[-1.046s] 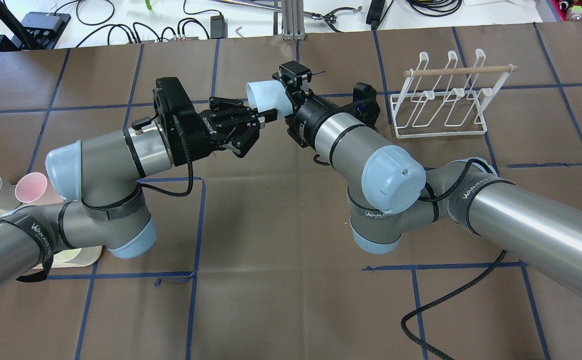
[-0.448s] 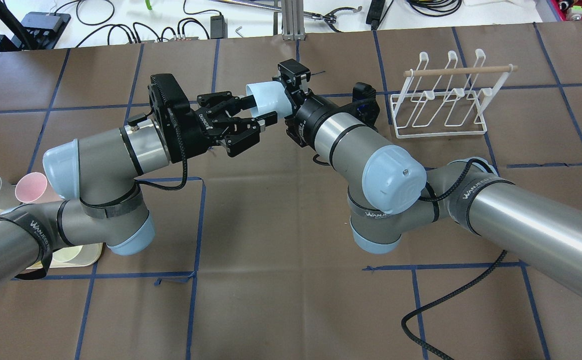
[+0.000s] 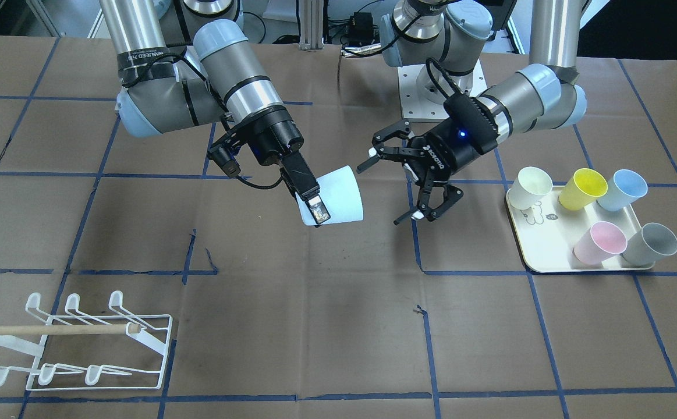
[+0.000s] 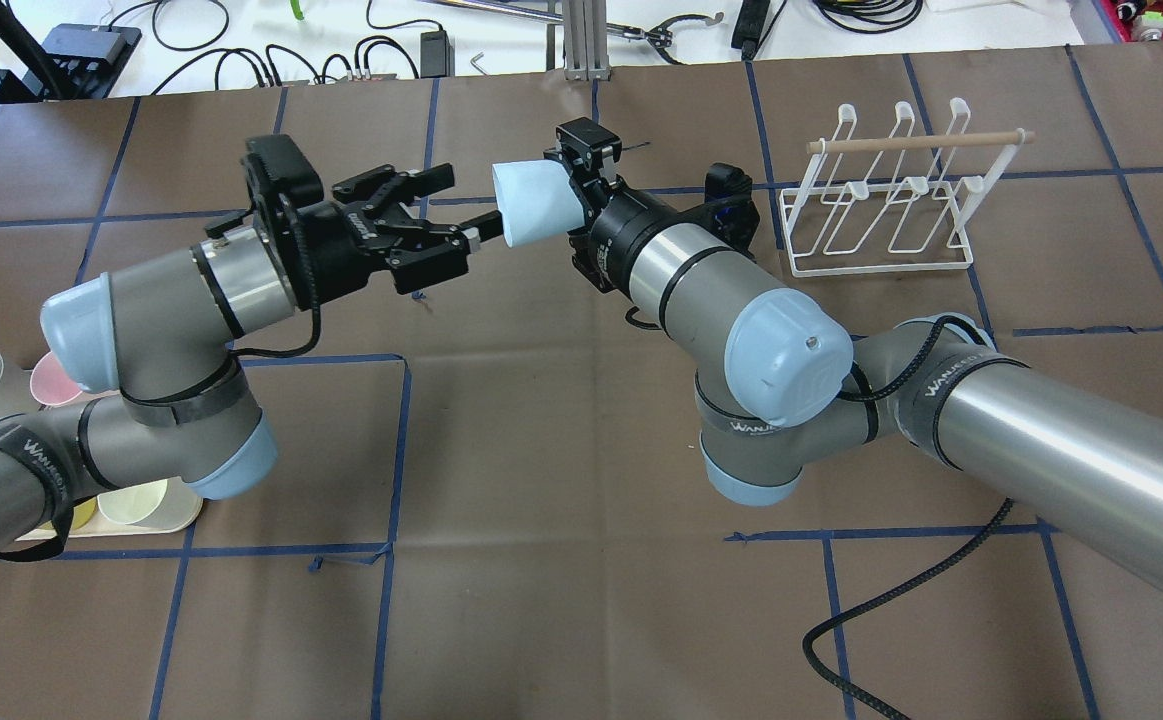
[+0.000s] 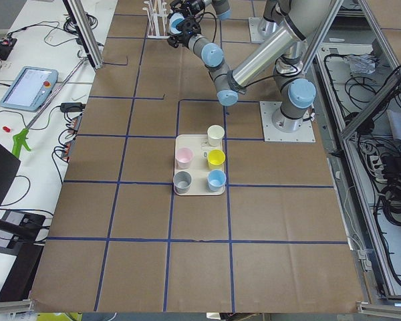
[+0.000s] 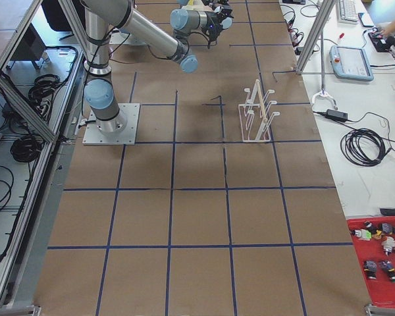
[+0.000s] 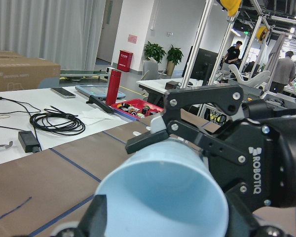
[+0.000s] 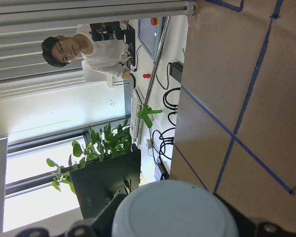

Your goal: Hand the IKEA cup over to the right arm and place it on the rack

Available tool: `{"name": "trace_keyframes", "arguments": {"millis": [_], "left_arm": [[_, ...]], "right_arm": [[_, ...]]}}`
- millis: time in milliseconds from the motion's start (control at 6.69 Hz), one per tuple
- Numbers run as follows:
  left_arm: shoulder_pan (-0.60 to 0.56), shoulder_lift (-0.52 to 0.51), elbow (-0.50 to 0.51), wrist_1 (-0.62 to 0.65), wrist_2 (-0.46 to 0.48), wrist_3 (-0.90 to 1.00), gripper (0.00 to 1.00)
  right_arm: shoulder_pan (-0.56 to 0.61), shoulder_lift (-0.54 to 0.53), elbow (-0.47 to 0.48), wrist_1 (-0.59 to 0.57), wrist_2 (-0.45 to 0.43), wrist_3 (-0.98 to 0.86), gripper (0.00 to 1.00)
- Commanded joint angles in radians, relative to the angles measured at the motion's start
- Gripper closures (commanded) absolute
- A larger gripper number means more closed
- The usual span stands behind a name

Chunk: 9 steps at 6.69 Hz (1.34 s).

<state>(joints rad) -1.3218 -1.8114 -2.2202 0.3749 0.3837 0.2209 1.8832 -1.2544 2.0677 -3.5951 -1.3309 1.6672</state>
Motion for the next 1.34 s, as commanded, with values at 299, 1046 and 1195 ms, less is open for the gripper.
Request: {"name": "trace_keyframes", "arguments": {"millis": [299, 1046, 1195], "left_arm": [[0.157, -0.003, 0.028, 0.016, -0.077, -0.006, 0.01], [-0.058, 0.023, 0.469, -0.708, 0.751, -0.110, 0.01], [-0.132, 0.023, 0.619, -0.978, 0.900, -0.112, 0.01]], "right_arm": [[-0.088, 0.010, -0.050, 0.002, -0.005, -0.018, 0.75], [-0.288, 0.042, -0.139, 0.006, -0.036, -0.429, 0.79], [-0.303, 0.071, -0.176, 0.004, -0.115, -0.569, 0.81]]}}
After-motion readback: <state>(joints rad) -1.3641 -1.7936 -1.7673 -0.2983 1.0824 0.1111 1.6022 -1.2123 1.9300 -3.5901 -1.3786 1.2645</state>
